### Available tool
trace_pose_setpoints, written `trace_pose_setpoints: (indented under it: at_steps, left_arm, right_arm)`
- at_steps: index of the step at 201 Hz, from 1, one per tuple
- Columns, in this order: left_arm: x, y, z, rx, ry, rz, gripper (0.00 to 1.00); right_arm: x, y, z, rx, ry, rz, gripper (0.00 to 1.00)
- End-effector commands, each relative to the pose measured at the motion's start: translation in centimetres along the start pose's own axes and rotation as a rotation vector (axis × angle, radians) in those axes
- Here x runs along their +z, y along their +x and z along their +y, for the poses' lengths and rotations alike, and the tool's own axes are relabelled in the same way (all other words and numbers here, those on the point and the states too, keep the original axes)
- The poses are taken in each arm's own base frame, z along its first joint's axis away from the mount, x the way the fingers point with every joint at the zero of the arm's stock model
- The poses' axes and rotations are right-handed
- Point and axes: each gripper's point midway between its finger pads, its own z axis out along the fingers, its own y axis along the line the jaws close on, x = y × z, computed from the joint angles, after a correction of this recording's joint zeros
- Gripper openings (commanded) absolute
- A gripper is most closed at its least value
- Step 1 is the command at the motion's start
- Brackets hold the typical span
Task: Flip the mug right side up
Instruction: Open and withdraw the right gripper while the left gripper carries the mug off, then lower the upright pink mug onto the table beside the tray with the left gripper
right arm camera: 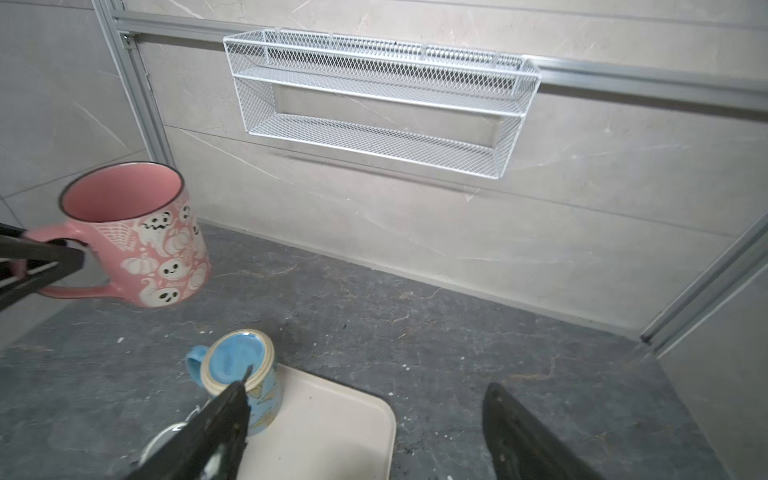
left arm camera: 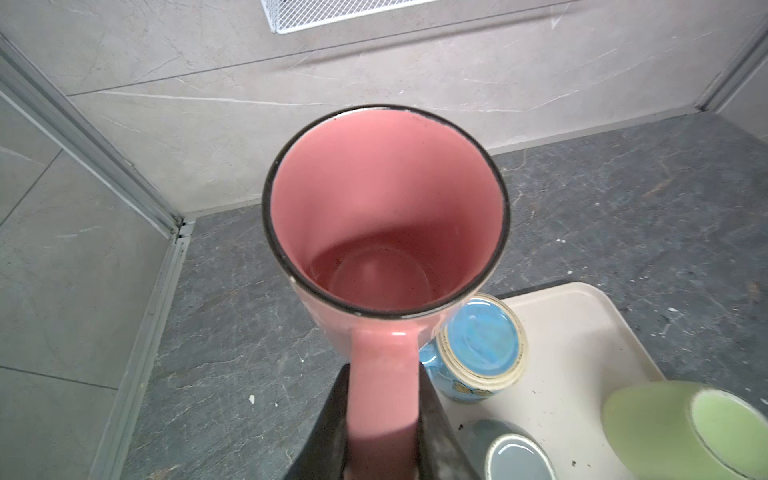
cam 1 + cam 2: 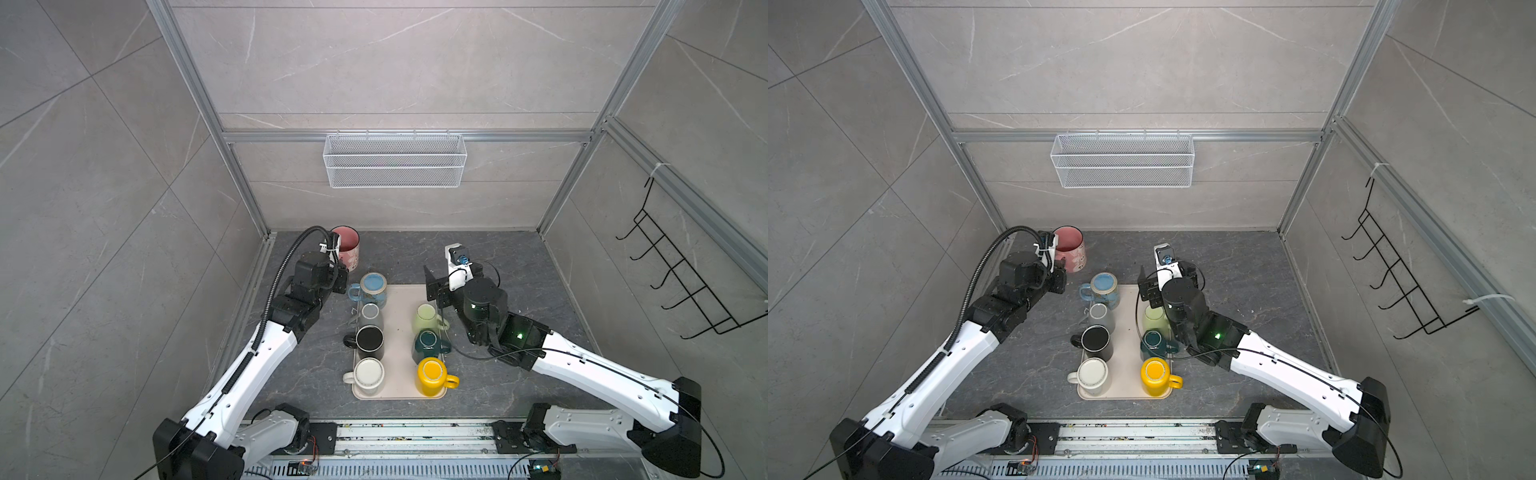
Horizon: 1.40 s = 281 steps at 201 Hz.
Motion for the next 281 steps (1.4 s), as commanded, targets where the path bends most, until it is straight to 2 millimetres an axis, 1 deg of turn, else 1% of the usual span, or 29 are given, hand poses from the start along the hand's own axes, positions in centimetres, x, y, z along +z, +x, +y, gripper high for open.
trace_pose_setpoints:
  at_steps: [1,27,45,58,80,100,126,153,178,196,233,281]
  left_arm:
    - [-0.7,-7.5,2.8,-0.049,-0.107,-0.245,0.0]
    - [2.2,-6.4,4.0,-0.114,-0.097,-0.218,0.0]
    - [3.8,-5.5,5.3,-0.188,-0.097,-0.213,0.0]
    - [4.9,-4.7,6.0,-0.208,-0.107,-0.206,0.0]
    - [6.7,-3.7,6.6,-0.192,-0.125,-0.197,0.0]
    - [8.3,-2.7,6.8,-0.201,-0.124,-0.189,0.0]
    - [10.1,-1.6,6.9,-0.25,-0.102,-0.185,0.0]
    - [11.5,-1.1,6.9,-0.287,-0.06,-0.206,0.0]
    - [13.4,0.2,8.0,-0.326,-0.06,-0.174,0.0]
    - [14.3,0.9,8.5,-0.364,-0.052,-0.178,0.0]
    - [15.8,2.1,7.7,-0.38,-0.009,-0.172,0.0]
    - [17.3,2.6,7.5,-0.372,0.008,-0.175,0.0]
  right_arm:
    - [-0.2,1.6,1.1,0.174,-0.117,0.142,0.9]
    - [0.4,1.5,2.0,0.3,-0.239,0.2,0.93]
    - [1.3,1.9,1.9,0.385,-0.297,0.248,0.94]
    - [1.9,2.2,1.8,0.45,-0.344,0.27,0.94]
    - [2.7,2.5,2.1,0.582,-0.467,0.275,0.94]
    - [3.5,3.3,2.3,0.699,-0.562,0.281,0.94]
    - [4.9,4.7,2.0,0.8,-0.614,0.313,0.94]
    - [5.4,5.4,2.2,0.819,-0.633,0.333,0.94]
    - [5.5,5.6,2.4,0.825,-0.648,0.341,0.94]
    - [5.4,5.8,2.3,0.822,-0.647,0.34,0.94]
    - [5.3,5.8,2.0,0.814,-0.639,0.335,0.95]
    - [5.5,6.1,1.9,0.815,-0.634,0.341,0.95]
